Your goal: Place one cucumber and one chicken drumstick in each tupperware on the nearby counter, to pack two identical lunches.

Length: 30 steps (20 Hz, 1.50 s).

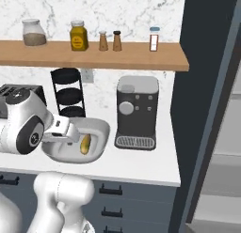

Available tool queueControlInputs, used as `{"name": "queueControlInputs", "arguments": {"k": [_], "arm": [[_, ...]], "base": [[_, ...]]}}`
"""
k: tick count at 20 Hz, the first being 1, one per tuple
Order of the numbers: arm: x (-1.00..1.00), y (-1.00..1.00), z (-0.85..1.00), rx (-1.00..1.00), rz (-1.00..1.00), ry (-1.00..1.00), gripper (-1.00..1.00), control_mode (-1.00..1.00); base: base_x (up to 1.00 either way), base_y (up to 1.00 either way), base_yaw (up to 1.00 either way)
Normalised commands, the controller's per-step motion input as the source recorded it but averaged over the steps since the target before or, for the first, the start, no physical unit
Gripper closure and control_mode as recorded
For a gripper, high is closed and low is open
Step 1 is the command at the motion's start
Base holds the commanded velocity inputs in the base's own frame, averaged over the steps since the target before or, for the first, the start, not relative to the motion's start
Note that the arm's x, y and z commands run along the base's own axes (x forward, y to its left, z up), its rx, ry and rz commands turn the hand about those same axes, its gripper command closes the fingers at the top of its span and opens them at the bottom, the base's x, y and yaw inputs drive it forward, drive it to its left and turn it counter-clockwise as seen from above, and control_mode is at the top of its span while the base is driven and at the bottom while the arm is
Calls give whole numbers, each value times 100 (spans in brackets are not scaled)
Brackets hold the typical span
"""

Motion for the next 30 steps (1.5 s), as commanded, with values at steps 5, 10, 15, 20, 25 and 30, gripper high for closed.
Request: {"name": "queueControlInputs", "arguments": {"k": [5,10,15,20,25,30], "arm": [[0,0,0,0,0,0,-100,100],[0,0,0,0,0,0,-100,100],[0,0,0,0,0,0,-100,100],[0,0,0,0,0,0,-100,100],[0,0,0,0,0,0,-100,100],[0,0,0,0,0,0,-100,100]], "base": [[-100,-49,0],[-99,-29,0],[-24,-96,-3],[10,-100,0],[20,-100,0],[46,-58,0]]}}
